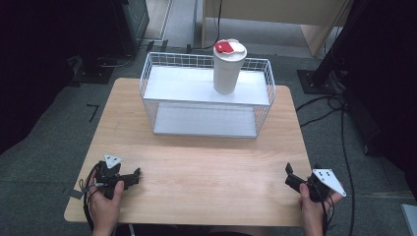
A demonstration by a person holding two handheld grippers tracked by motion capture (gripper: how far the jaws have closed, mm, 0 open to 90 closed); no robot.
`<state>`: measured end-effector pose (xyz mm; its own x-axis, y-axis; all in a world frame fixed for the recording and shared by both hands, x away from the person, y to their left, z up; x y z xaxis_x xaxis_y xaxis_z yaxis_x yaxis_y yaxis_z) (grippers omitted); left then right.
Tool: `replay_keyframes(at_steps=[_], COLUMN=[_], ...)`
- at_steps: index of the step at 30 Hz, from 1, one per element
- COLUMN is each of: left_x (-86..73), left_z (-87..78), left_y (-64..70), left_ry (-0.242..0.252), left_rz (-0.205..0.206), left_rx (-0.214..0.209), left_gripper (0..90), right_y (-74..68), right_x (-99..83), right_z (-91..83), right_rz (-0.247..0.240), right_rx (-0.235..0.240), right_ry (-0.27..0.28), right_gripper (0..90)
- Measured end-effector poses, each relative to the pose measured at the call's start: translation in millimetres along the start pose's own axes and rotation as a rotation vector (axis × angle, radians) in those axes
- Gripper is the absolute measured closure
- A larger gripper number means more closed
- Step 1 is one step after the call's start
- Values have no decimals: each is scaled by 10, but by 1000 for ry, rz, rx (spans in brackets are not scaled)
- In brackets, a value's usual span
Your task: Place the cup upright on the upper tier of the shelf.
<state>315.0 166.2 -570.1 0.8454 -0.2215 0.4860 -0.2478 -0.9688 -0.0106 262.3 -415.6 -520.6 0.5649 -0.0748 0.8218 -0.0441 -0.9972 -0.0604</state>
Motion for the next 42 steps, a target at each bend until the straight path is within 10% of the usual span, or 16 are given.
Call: replay_keyframes(at_steps=[23, 31, 42], left_x=[0, -1, -1], left_z=[0, 0, 0], left_y=[0, 1, 1], left_ry=[0, 0, 1], left_rz=[-1, -1, -1], left_rx=[0, 0, 0], left_gripper=[0, 0, 0], right_y=[237, 152, 128], right_x=[-466, -582, -606], right_z=[-18, 87, 88], right_rz=[16, -82, -100], right_rx=[-61, -28, 42], right_ry=[-215, -399, -426], right_gripper=[0, 0, 0])
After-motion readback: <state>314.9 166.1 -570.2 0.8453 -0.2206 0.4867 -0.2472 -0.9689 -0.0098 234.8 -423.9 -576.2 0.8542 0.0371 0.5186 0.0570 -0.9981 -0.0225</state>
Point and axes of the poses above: each handheld gripper's, and its own axes: z roughly forward along the jaws, x roughly out of its top, y roughly to its right, the point moved 7 cm from there along z, roughly forward along the jaws, and after that the axes turned 14 degrees about -y, right-handed, at the moved point
